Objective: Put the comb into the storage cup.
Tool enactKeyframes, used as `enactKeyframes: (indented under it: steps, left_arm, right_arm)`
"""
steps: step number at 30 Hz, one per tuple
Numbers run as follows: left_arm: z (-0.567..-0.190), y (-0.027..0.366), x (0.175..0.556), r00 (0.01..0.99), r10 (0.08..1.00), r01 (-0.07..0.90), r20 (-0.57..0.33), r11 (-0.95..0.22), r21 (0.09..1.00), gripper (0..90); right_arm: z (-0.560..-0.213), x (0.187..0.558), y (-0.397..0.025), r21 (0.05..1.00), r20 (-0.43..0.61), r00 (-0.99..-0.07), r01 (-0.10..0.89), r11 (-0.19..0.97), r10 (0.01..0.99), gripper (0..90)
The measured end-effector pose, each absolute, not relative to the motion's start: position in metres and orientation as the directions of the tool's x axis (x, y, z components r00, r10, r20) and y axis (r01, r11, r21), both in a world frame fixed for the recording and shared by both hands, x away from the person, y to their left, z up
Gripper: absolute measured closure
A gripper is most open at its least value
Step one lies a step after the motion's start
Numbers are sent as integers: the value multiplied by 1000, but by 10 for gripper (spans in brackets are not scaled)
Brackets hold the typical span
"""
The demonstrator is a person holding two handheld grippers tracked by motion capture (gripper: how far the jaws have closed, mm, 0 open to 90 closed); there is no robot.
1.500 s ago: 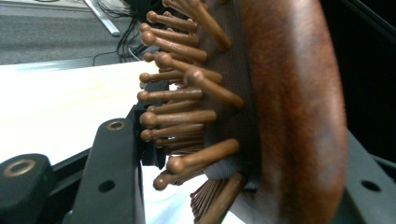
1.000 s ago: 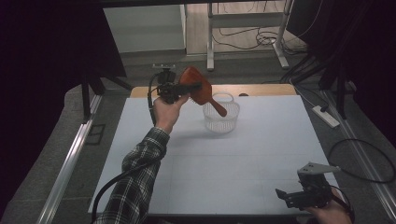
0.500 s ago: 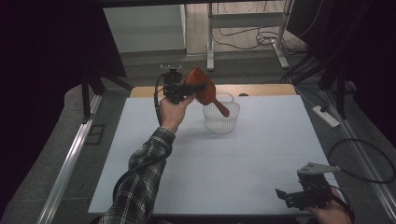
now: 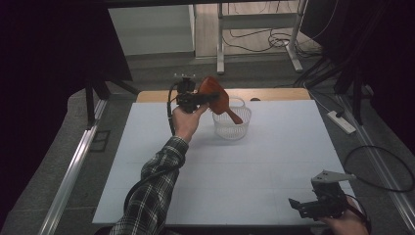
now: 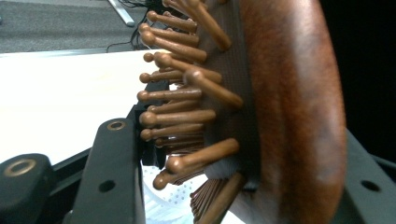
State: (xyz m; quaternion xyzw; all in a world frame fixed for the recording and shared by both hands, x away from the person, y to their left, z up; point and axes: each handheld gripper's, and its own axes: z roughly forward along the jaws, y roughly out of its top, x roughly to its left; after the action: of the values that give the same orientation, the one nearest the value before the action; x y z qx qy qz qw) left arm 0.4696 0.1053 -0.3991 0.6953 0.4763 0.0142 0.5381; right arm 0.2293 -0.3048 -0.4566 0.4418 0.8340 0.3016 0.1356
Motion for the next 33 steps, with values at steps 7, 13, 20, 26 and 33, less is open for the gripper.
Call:
enactKeyframes:
  steps: [7, 13, 20, 26, 33]
  left_arm:
    - [-407, 104, 469, 542, 674, 653, -503, 40, 756, 503]
    - [-414, 101, 468, 541, 680, 656, -495, 28, 754, 503]
    - [-421, 97, 468, 533, 686, 663, -495, 24, 748, 504]
    - [-425, 94, 467, 531, 688, 666, -495, 24, 746, 503]
    - [-430, 90, 467, 524, 697, 667, -490, 23, 745, 503]
  right_arm:
    - [-457, 229, -304, 618, 40, -573, 658, 431, 818, 7]
    - [-457, 229, -304, 617, 39, -573, 658, 432, 818, 7]
    - [-457, 230, -304, 616, 38, -574, 658, 433, 818, 8]
    - [-457, 230, -304, 615, 41, -574, 659, 432, 818, 8]
    - [-457, 230, -304, 614, 40, -576, 659, 434, 817, 11]
